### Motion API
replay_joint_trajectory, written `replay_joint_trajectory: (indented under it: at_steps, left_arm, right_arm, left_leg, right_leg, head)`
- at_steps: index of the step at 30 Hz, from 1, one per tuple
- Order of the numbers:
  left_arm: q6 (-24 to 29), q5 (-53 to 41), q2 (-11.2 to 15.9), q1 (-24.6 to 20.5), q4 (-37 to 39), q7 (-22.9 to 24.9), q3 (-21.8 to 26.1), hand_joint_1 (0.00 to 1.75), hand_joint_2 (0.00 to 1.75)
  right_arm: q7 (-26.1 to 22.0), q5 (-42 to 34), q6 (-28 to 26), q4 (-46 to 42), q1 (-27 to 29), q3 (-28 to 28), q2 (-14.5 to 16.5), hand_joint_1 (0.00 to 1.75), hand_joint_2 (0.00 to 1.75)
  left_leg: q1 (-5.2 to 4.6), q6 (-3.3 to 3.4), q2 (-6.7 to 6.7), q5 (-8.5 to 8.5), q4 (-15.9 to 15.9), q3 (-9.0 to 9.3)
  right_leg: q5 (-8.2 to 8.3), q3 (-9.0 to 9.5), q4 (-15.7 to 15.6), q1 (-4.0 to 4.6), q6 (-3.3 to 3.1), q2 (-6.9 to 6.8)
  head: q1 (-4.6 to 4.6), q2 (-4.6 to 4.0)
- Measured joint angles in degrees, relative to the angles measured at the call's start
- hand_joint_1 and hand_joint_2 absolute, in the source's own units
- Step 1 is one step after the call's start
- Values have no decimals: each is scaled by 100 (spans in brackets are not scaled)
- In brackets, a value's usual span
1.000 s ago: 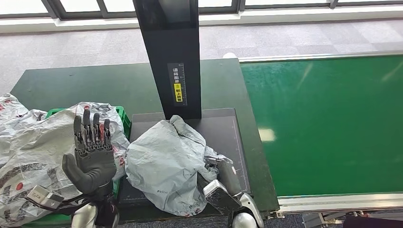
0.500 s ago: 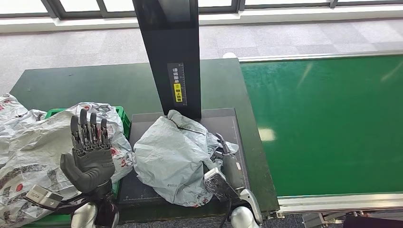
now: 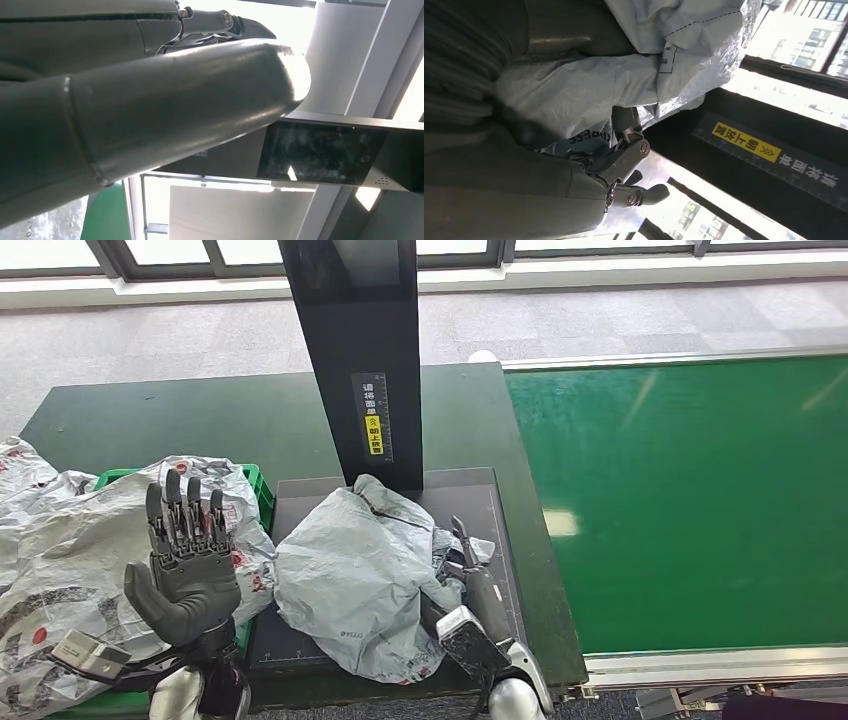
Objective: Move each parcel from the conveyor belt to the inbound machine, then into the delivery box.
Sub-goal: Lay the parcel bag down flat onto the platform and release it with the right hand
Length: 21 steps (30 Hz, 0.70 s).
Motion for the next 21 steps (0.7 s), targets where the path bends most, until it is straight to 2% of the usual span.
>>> replay_joint_trajectory:
  at_steps: [6,10,21]
  left_arm:
    - [-20,2,0,0,0,0,1,0,0]
    - [-28,0,0,0,0,1,1,0,0]
    - [-30,-19,0,1,-7,-1,1,0,0]
  right_arm:
    - [-217,-263,286,-388,169,-1,-31,0,175]
    - [-265,-342,361,-603,247,-3,-50,0,0]
    - [-88,-313,106,-1095,438,-351,-76,0,0]
  left_leg:
    - [0,0,0,0,0,-1]
    - [0,0,0,0,0,-1]
    - [0,0,1,0,0,-1]
  right_leg:
    - [0,-1,-1,0,0,0]
    - [0,-2,-1,0,0,1]
    - [0,-1,-1,0,1,1]
  head:
    - [0,0]
    - [0,0]
    - [0,0]
